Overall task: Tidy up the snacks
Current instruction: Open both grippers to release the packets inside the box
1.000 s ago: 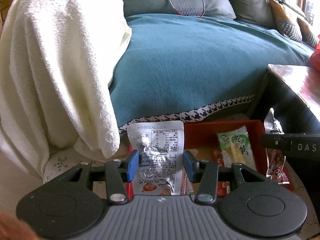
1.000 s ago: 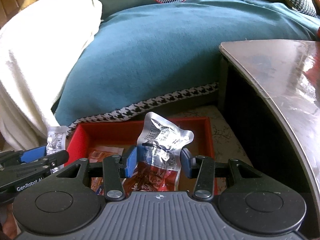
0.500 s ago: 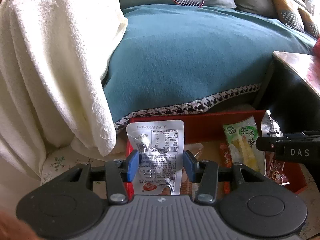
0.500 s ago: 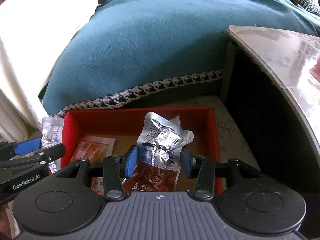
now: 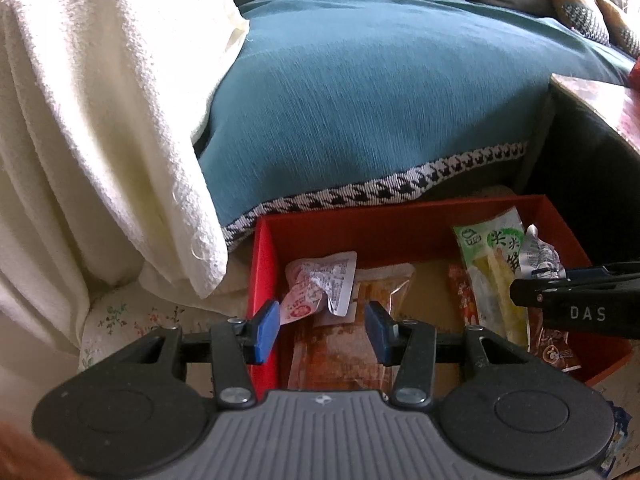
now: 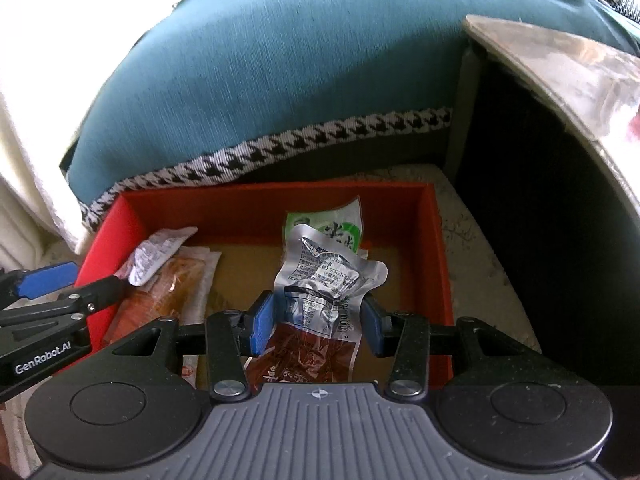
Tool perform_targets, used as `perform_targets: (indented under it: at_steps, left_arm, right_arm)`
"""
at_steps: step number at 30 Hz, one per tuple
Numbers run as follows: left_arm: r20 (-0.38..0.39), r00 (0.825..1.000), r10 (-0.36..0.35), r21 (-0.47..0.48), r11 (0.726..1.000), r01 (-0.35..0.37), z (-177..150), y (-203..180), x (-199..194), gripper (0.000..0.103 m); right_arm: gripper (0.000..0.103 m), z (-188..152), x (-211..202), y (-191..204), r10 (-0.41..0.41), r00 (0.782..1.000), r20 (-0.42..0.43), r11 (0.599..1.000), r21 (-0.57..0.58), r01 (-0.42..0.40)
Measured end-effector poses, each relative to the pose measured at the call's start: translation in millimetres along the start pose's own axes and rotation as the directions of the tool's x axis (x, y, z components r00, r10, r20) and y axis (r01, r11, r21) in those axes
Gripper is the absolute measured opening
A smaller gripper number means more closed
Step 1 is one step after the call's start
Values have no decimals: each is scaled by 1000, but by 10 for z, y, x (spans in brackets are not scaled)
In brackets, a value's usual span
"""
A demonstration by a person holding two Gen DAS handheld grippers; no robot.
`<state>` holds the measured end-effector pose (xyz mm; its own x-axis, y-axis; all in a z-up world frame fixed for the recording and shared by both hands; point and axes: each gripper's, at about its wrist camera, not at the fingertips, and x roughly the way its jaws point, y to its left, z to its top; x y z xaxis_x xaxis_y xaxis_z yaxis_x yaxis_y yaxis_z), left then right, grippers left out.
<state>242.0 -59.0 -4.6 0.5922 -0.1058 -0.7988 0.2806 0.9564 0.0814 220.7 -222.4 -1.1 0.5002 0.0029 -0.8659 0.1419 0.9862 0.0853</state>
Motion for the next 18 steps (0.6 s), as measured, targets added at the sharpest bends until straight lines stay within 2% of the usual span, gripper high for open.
perform_targets:
  at_steps: [8, 11, 12, 14, 18]
  left_arm:
    - [-21, 1000, -2, 10, 1000, 3, -46, -20, 43, 40]
    - [-38, 999, -38, -33, 999, 37, -25, 64, 49, 40]
    - [-38, 998, -41, -43, 998, 39, -14, 90, 44, 40]
    - [-34, 998, -45, -54, 998, 43, 13, 145, 17, 41]
    - [-23, 998, -66, -92, 994, 64, 55, 246, -38, 41]
  right_arm:
    - [54, -73, 161, -7, -25, 999, -34, 1000, -13, 25]
    - [55, -69, 180, -29, -22, 999, -39, 1000, -2, 22]
    - [57, -69, 189, -33, -19, 999, -47, 1000, -4, 19]
    - [68, -74, 194, -30, -27, 998, -47, 1000, -10, 27]
    - [71, -51, 147, -35, -29, 999, -32, 1000, -3, 29]
